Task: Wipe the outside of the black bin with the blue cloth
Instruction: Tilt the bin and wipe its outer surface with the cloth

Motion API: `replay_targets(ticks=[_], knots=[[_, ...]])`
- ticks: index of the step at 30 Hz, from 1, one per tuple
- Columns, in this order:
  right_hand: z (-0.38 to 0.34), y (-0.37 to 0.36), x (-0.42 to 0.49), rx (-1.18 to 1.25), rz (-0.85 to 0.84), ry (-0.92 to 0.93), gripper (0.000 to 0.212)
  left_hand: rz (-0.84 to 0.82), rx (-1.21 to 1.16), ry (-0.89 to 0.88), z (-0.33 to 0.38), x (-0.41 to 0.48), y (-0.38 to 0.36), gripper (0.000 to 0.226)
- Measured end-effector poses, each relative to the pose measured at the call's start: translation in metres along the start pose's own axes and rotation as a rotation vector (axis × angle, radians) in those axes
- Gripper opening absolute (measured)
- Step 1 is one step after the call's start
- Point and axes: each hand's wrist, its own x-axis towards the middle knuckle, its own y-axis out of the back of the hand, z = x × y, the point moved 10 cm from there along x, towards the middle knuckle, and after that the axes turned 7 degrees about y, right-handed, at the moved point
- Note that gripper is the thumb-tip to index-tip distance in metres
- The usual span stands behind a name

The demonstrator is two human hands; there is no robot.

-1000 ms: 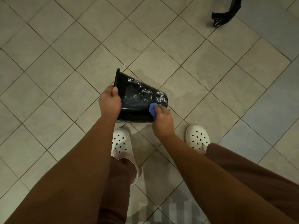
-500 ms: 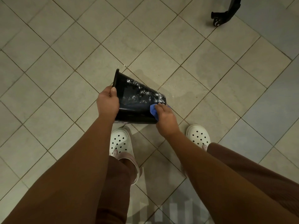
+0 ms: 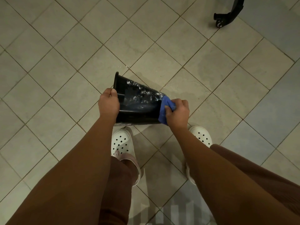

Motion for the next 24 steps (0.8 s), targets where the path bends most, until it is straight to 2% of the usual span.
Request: replay_targets(ticks=[4, 6, 8, 10, 13, 17, 21, 24], knots=[[-0.010, -0.011, -0.019, -0.057, -0.044, 0.146, 0.033, 0.010, 0.028, -0.011, 0.003, 0.000, -0.002, 0.031], [-0.016, -0.025, -0.040, -0.049, -0.084, 0.256, 0.048, 0.018, 0.024, -0.004, 0.003, 0.000, -0.002, 0.031], [-0.011, -0.032, -0.053, -0.006, -0.100, 0.235, 0.063, 0.018, 0.027, 0.002, 0.001, 0.000, -0.001, 0.031], [-0.004, -0.032, -0.048, 0.045, -0.097, 0.166, 0.068, 0.016, 0.036, -0.012, 0.002, -0.002, 0.000, 0.030], [-0.011, -0.037, -0.035, 0.048, -0.118, 0.173, 0.068, -0.006, 0.001, -0.019, 0.002, 0.000, -0.002, 0.029], [-0.015, -0.043, -0.030, 0.033, -0.148, 0.246, 0.050, -0.035, -0.026, 0.005, -0.002, 0.004, -0.005, 0.031], [0.009, -0.036, -0.032, -0.037, -0.119, 0.211, 0.050, -0.035, 0.019, -0.016, 0.000, 0.009, -0.007, 0.031], [-0.012, -0.050, -0.045, -0.102, -0.129, 0.381, 0.062, -0.014, 0.079, -0.072, 0.005, 0.011, -0.008, 0.028]])
